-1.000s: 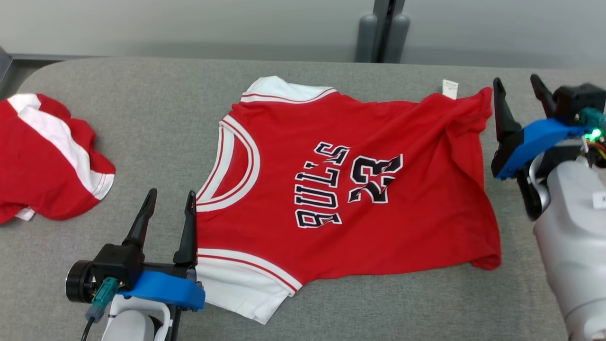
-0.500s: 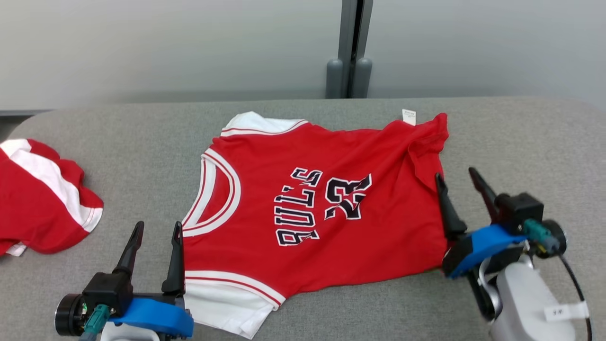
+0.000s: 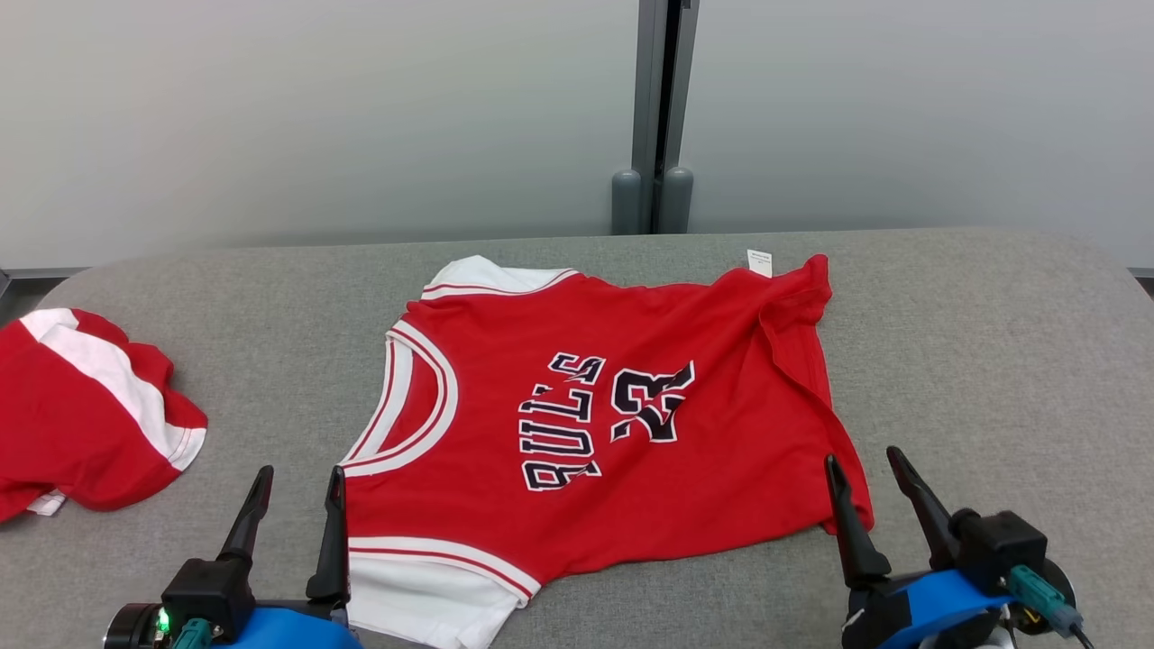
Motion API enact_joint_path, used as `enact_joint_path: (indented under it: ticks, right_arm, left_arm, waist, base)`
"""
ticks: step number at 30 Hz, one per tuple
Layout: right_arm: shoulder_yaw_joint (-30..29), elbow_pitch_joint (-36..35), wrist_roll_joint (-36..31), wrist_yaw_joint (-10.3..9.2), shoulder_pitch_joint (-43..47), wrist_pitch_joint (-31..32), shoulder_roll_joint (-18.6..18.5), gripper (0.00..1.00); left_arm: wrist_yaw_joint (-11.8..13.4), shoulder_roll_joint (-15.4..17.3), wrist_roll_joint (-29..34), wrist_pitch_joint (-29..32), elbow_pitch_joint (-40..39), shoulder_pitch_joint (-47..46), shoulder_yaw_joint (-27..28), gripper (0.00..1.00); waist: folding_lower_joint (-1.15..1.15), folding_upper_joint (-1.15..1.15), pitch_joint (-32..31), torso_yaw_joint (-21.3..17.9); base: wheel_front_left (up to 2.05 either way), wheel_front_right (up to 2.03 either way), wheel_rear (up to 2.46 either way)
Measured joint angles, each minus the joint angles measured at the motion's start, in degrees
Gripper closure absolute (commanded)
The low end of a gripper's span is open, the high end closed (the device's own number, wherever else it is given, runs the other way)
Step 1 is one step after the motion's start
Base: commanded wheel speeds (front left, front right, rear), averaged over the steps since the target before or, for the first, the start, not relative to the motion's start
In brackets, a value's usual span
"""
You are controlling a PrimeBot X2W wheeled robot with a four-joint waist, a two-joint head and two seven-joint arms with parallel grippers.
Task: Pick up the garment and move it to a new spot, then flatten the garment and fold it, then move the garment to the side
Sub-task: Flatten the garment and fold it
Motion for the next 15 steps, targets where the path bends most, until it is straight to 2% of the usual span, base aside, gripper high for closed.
enact_joint_path:
  ticks: [7, 15]
  right_arm:
    - [-1.15, -2.75, -0.03, 0.0, 4.05, 0.0, 0.03, 0.0]
    - [-1.93, -2.54, -0.07, 0.0, 4.65, 0.0, 0.03, 0.0]
  left_arm:
    - [-0.01, 0.04, 0.7, 0.0, -0.25, 1.13, 1.01, 0.0]
    - [-0.01, -0.11, 1.3, 0.0, -0.24, 1.57, 1.12, 0.0]
  waist:
    - [0.0, 0.0, -0.38, 0.29]
    - [0.01, 0.01, -0.42, 0.64]
  base:
    - [0.0, 0.0, 0.0]
    - [0.0, 0.0, 0.0]
